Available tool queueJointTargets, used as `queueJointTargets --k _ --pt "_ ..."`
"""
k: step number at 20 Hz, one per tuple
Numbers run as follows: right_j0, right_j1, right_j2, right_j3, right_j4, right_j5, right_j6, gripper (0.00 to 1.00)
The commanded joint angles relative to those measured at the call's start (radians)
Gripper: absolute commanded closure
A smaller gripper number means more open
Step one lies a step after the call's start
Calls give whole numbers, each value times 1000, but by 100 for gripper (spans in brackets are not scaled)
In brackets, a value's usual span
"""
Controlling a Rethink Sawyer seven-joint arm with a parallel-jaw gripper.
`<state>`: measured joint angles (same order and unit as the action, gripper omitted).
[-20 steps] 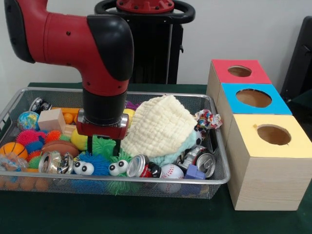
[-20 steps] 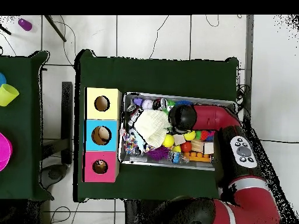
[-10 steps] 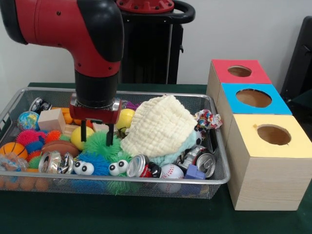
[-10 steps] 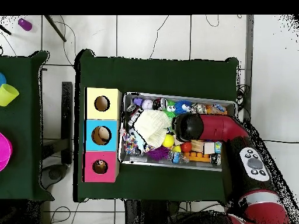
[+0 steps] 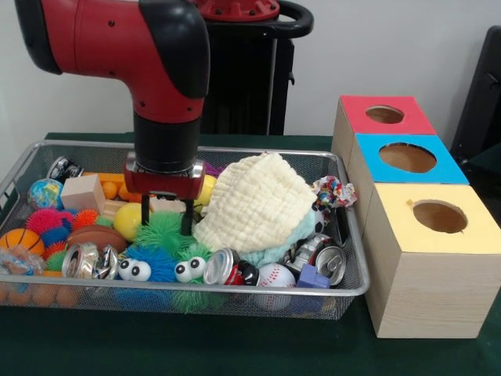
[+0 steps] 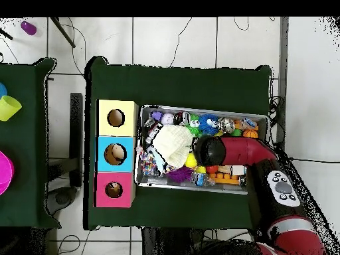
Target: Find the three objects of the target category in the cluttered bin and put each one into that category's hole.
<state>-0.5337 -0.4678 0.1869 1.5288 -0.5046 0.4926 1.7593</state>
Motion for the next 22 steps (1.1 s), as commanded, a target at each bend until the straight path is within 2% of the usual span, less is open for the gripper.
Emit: queueJointTargets --k 1,9,11,13,14,17,22 --pt "17 127 20 12 -64 -132 49 0" --pt "16 231 35 -69 -54 -198 33 0" --pt "34 254 15 -86 -49 -239 72 0" --pt "36 270 16 -97 -45 -254 73 0" --pt "34 272 17 -94 -38 -270 76 100" --pt "43 272 5 -93 -29 -298 106 100" --pt "38 226 23 -59 -5 -212 75 100"
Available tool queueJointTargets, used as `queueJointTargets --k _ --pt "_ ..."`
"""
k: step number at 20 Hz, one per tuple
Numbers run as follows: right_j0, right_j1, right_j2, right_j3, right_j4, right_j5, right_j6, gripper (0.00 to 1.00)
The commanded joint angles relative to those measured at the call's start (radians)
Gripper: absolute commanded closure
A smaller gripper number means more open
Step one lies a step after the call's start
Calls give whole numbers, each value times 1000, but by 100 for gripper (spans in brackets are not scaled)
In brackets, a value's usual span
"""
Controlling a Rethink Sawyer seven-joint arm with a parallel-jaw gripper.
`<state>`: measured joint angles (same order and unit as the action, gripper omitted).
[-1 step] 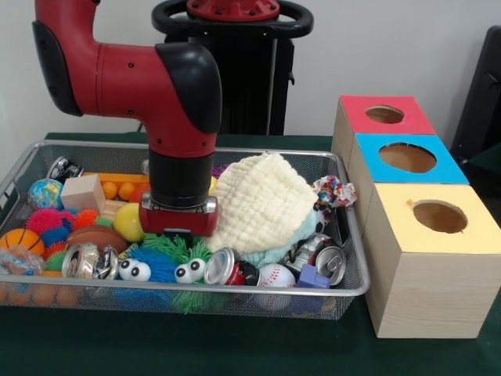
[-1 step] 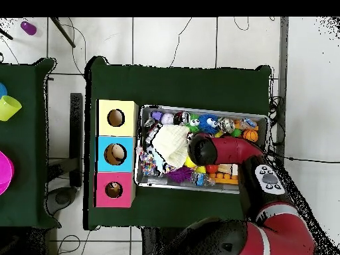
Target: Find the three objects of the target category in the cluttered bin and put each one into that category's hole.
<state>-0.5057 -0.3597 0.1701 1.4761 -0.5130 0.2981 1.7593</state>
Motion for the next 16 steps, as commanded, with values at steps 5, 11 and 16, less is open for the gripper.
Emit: queueJointTargets --k 5,11,16 --pt "43 -66 9 131 32 66 99 100" --pt "67 -282 -8 256 81 185 83 100" --pt "83 -279 -18 232 90 208 81 100"
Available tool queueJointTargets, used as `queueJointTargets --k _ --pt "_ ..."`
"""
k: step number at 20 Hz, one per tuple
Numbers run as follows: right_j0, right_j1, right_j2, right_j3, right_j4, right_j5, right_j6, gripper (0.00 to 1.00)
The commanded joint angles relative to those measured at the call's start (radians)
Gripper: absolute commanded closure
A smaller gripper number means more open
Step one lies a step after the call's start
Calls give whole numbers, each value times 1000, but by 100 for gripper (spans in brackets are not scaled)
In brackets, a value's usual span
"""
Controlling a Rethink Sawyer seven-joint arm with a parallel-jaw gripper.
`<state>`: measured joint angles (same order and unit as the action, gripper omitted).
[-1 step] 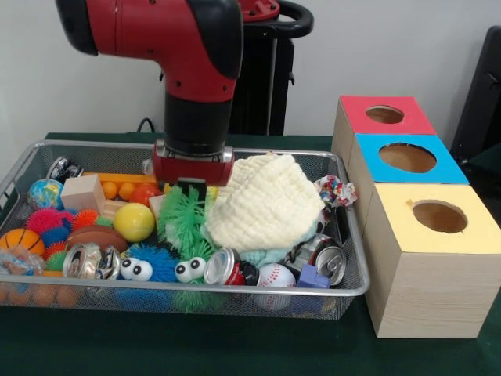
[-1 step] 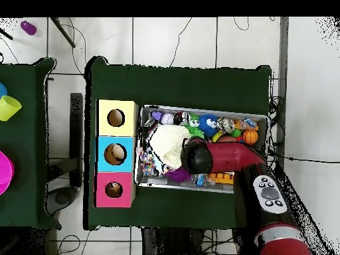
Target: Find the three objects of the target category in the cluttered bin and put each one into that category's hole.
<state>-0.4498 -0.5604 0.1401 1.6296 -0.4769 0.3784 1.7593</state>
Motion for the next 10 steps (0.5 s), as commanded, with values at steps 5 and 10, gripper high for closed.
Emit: queueJointTargets --k 5,10 --pt "-3 3 34 -3 51 131 39 100" --pt "-66 124 72 -105 19 98 -42 100"
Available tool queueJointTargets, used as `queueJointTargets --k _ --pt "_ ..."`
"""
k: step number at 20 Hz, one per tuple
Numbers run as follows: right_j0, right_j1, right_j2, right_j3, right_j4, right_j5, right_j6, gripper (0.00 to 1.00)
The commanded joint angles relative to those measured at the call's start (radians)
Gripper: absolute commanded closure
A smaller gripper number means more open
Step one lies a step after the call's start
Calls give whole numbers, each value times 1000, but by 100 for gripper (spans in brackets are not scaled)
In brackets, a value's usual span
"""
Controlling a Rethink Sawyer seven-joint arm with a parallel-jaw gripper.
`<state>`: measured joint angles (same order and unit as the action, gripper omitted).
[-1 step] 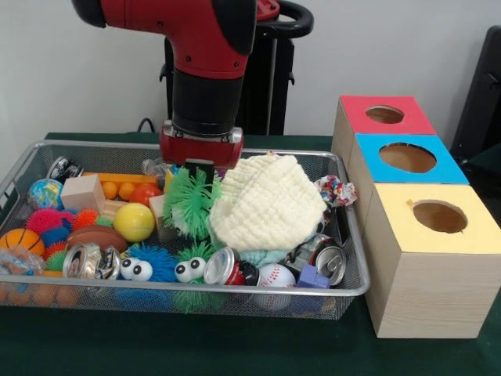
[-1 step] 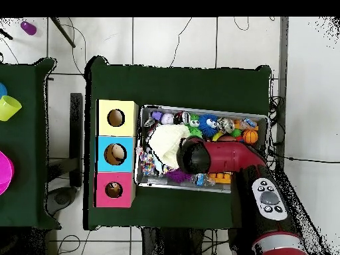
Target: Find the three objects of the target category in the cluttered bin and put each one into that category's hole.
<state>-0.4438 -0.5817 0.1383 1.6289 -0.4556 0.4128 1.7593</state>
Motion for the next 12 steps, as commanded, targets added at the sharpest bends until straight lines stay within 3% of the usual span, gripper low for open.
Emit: queueJointTargets --k 1,5,12 --pt "-83 168 85 -124 -8 56 -56 100" --pt "-108 214 109 -166 -18 55 -86 100" --pt "-147 176 128 -142 -27 95 -121 100"
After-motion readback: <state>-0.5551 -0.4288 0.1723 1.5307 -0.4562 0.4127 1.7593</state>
